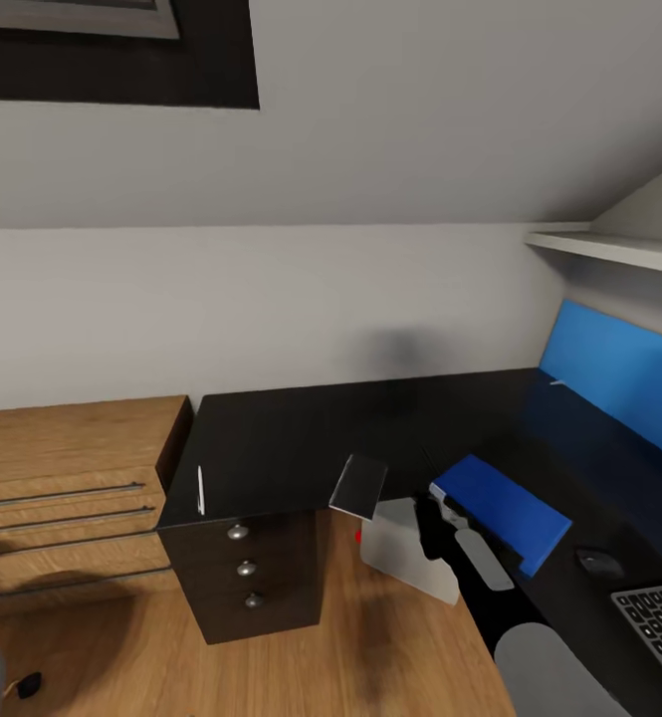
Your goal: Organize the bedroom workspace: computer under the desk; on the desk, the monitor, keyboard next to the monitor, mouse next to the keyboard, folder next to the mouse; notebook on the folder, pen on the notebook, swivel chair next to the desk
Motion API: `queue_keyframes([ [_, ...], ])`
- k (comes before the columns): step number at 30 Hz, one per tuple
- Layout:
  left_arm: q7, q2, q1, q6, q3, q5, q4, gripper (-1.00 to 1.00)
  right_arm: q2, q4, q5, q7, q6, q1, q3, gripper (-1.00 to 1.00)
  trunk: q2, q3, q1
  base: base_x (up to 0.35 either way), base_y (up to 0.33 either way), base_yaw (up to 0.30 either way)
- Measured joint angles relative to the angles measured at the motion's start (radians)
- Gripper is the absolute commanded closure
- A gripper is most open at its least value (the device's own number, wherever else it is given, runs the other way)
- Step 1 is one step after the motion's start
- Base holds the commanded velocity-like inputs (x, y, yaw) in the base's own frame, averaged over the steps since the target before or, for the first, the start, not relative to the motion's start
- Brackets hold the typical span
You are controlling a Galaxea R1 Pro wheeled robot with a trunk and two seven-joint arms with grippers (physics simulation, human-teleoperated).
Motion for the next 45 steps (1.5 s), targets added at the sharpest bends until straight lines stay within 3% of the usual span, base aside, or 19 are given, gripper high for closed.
queue_keyframes([
  [24, 0.000, 0.000, 0.000, 0.000, -0.001, 0.000, 0.000, -1.00, 0.015, 0.024, 0.003, 0.000, 0.000, 0.000, 0.003, -1.00, -0.168, -0.075, 0.092, 0.000, 0.000, 0.000],
  [31, 0.000, 0.000, 0.000, 0.000, -0.001, 0.000, 0.000, -1.00, 0.015, 0.038, 0.004, 0.003, 0.002, 0.000, 0.034, -1.00, -0.217, -0.097, 0.119, 0.000, 0.000, 0.000],
  [36, 0.000, 0.000, 0.000, 0.000, -0.002, 0.000, 0.000, -1.00, 0.015, 0.044, 0.004, 0.069, 0.006, 0.000, 0.078, -1.00, -0.252, -0.113, 0.138, 0.000, 0.000, 0.000],
  [41, 0.000, 0.000, 0.000, 0.000, -0.002, 0.000, 0.000, -1.00, 0.015, 0.070, 0.005, 0.137, 0.008, 0.000, 0.087, -1.00, -0.287, -0.129, 0.157, 0.000, 0.000, 0.000],
  [45, 0.000, 0.000, 0.000, 0.000, -0.002, 0.000, 0.000, -1.00, 0.014, 0.077, 0.005, 0.152, 0.009, 0.000, 0.088, -1.00, -0.315, -0.141, 0.173, 0.000, 0.000, 0.000],
])
